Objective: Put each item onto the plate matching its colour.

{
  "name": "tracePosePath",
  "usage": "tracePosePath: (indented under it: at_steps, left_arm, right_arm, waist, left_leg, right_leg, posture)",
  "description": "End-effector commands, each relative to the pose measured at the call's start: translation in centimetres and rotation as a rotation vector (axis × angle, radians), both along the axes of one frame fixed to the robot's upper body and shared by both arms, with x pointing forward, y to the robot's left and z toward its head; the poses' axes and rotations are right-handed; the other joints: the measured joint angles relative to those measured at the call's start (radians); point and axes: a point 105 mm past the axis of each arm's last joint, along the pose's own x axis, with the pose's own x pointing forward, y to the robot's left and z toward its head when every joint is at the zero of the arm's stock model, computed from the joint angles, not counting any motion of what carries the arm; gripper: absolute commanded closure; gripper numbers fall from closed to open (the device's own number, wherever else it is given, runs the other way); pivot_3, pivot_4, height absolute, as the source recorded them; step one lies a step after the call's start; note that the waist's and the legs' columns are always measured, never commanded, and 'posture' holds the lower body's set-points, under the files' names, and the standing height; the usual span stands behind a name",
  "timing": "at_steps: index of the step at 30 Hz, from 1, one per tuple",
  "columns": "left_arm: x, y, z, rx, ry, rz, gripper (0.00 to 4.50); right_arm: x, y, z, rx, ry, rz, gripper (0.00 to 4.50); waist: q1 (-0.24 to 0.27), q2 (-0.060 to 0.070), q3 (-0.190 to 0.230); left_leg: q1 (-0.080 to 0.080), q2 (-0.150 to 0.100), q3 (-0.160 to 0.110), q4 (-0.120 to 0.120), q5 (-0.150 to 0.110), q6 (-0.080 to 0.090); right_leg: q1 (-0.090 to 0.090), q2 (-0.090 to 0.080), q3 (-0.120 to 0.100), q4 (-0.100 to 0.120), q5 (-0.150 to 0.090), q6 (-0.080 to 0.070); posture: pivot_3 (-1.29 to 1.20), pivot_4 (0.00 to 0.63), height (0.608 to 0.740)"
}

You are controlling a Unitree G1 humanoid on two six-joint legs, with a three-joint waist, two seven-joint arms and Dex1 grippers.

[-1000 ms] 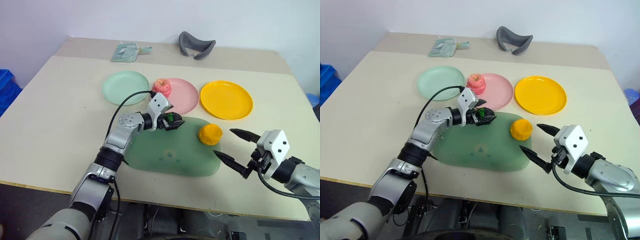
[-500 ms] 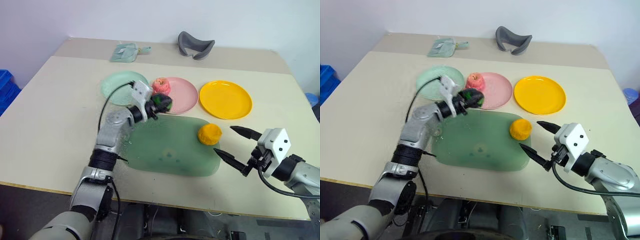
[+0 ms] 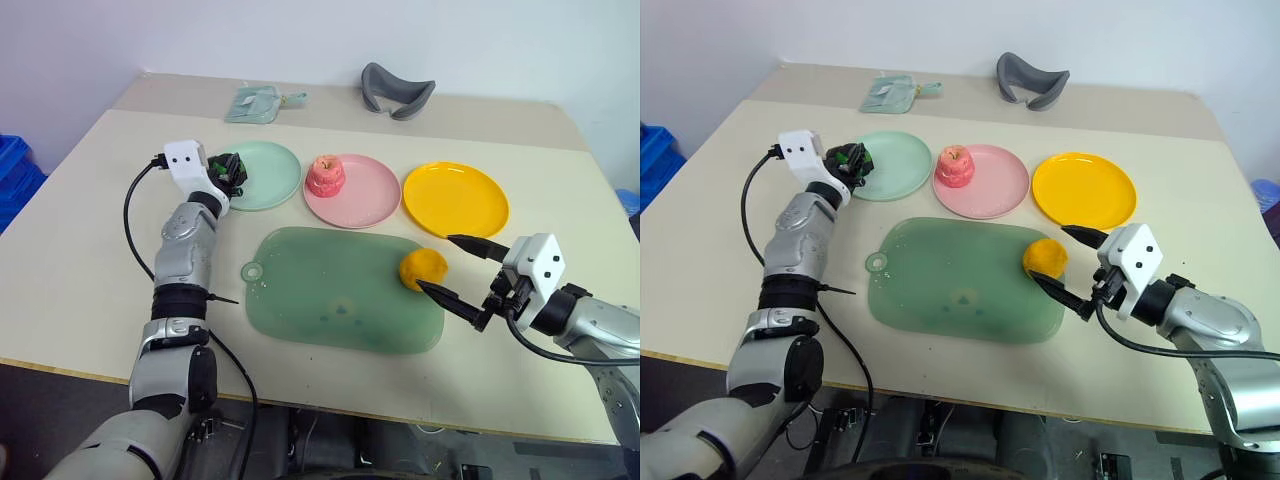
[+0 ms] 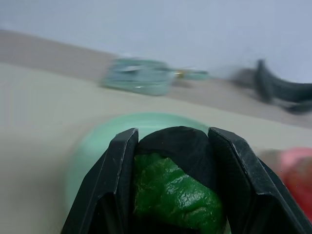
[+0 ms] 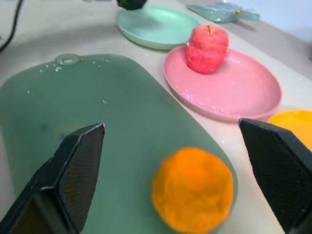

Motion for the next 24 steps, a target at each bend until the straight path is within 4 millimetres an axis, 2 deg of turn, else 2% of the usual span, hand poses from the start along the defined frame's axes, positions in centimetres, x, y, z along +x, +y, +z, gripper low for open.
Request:
tracePosePath:
  at_steps: [1,4,6,9,12,16,19,22,24]
  left_arm:
    - [1.0,-1.2,1.8,-0.009,-0.07,0.028,2.26]
    - [1.5,-2.3,2.1,-0.068,-0.077,-0.022,2.26]
    - [1.4,-2.0,2.4,-0.053,-0.093,-0.013,2.26]
    - [1.3,-1.9,1.7,-0.036,-0.084,-0.031,1.37]
    - [0.9,-1.2,1.3,-0.004,-0.087,-0.012,0.02]
    - [0.3,-0.4,1.5,0.021,-0.106,0.013,0.02]
    - [-1.3,-2.4,2.8,-0.006,-0.188,-0.187,0.02]
    - [-5.3,-5.3,3.8,-0.01,-0.276,-0.531,0.02]
    - [-7.9,-6.2,3.1,0.074,-0.264,-0.699,0.02]
  right_arm:
    - [0.2,0.3,0.8,-0.017,-0.031,0.022,0.0]
    - [0.3,0.5,0.9,-0.016,-0.033,0.027,0.0]
    - [0.2,0.5,0.9,-0.017,-0.034,0.028,0.0]
    - [0.1,0.4,0.9,-0.015,-0.035,0.022,0.0]
    - [0.3,0.1,0.9,-0.017,-0.047,0.001,0.0]
    - [0.5,0.1,1.0,-0.012,-0.055,-0.003,0.0]
    - [0.8,0.4,1.0,-0.009,-0.059,0.003,0.0]
    - [1.0,1.1,0.7,0.003,-0.043,0.032,0.0]
    - [1.1,1.7,0.4,0.011,-0.031,0.057,0.0]
  waist:
    - [-0.001,0.0,0.0]
    - [-0.003,0.0,0.0]
    - [-0.005,0.0,0.0]
    - [-0.008,0.0,0.0]
    - [-0.008,0.0,0.0]
    - [-0.003,0.0,0.0]
    - [-0.004,0.0,0.0]
    - [-0.008,0.0,0.0]
    - [-0.012,0.001,0.0]
  left_leg:
    - [0.0,0.0,0.0,0.0,0.0,0.0]
    - [0.0,-0.002,0.0,0.0,0.0,0.0]
    - [0.0,-0.002,0.001,0.0,0.0,0.0]
    - [0.0,-0.001,0.001,0.0,0.0,0.0]
    - [0.0,-0.001,0.001,0.0,0.0,-0.001]
    - [0.0,-0.001,0.001,0.0,0.0,-0.001]
    - [0.0,0.0,0.001,0.0,0.0,-0.001]
    - [0.0,0.001,0.001,0.0,0.0,-0.001]
    - [0.0,0.002,0.001,0.0,0.001,-0.001]
  right_leg:
    - [0.0,0.0,0.0,0.0,0.0,0.0]
    - [0.0,0.0,-0.001,0.0,0.0,0.0]
    - [-0.001,0.0,-0.001,0.0,0.0,0.0]
    - [-0.001,0.001,-0.001,0.0,0.0,0.0]
    - [-0.001,0.001,-0.001,0.0,0.0,0.0]
    - [-0.001,0.0,-0.001,0.0,0.0,0.0]
    - [-0.001,0.0,-0.001,0.0,0.0,0.0]
    - [-0.001,0.0,-0.001,0.0,0.0,0.0]
    - [-0.001,0.001,-0.001,0.0,0.0,0.0]
  posture:
    - [0.0,0.15,0.74]
    - [0.0,0.15,0.74]
    - [0.0,0.15,0.74]
    - [0.0,0.15,0.74]
    - [0.0,0.15,0.74]
    - [0.0,0.15,0.74]
    - [0.0,0.15,0.74]
    - [0.0,0.15,0.74]
    - [0.0,0.15,0.74]
